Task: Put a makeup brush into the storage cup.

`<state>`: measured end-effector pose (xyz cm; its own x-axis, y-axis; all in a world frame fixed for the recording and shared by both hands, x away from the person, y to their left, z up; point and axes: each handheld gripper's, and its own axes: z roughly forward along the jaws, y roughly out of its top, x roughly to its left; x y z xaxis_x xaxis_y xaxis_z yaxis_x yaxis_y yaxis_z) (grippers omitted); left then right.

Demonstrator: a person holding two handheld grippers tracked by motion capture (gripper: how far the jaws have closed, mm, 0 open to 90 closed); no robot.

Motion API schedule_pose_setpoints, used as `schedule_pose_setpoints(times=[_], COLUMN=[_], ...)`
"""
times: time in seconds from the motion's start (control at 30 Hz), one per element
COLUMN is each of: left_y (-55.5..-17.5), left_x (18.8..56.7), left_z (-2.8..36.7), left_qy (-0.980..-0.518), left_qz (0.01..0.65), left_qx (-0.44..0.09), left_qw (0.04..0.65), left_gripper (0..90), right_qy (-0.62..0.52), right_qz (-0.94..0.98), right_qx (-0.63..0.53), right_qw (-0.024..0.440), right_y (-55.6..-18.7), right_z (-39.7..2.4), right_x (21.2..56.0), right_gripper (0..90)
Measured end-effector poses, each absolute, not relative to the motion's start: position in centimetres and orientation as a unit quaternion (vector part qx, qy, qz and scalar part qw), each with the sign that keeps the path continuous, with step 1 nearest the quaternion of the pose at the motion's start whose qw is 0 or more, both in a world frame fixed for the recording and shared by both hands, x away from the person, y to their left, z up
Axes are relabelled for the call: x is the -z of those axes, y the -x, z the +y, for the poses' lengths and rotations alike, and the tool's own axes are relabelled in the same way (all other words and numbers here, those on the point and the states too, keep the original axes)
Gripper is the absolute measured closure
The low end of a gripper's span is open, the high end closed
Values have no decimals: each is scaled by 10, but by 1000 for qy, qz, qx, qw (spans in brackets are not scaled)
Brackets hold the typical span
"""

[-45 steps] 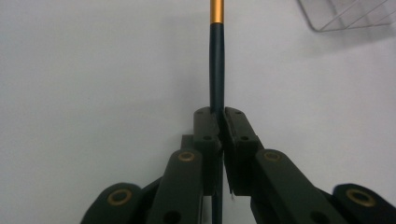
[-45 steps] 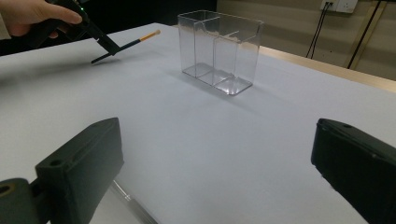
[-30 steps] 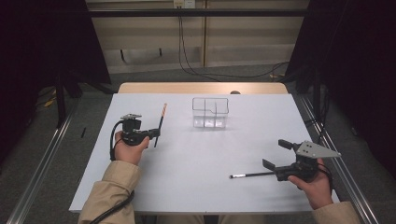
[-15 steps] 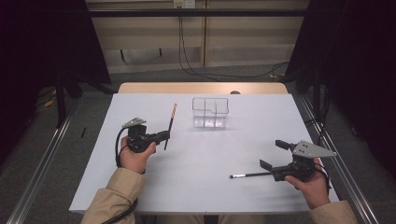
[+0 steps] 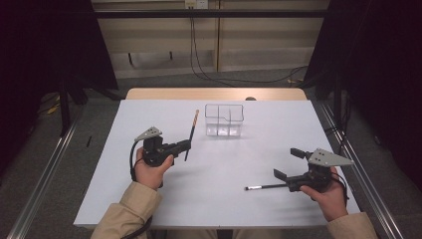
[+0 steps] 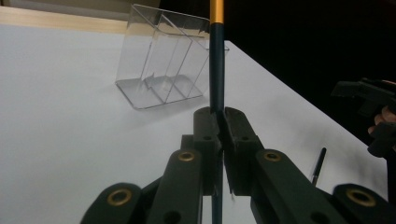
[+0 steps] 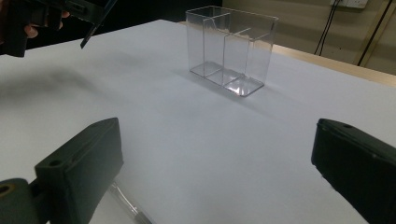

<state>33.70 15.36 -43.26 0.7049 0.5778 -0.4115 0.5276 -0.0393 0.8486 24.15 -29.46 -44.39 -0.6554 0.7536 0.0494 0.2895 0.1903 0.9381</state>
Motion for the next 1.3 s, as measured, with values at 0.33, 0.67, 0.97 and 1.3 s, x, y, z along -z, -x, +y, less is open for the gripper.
schedule_pose_setpoints(times=[0.33,0.67,0.97,1.3], left_y=[-334,-329,-326,-324], left_x=[429,426,425,426], left_z=[147,141,133,124], left_qy=[-717,-715,-720,-726], left_qz=[368,349,337,323], left_qx=[-22,-21,-20,-11], left_qw=[591,605,606,607], left_gripper=[848,848,848,848], right_qy=[-352,-350,-351,-352], right_qz=[740,740,738,736], right_qx=[-530,-531,-535,-538], right_qw=[218,218,216,211], right_y=[-243,-243,-245,-248], right_z=[-292,-290,-289,-285], right_x=[444,443,443,441], right_gripper=[15,15,14,13])
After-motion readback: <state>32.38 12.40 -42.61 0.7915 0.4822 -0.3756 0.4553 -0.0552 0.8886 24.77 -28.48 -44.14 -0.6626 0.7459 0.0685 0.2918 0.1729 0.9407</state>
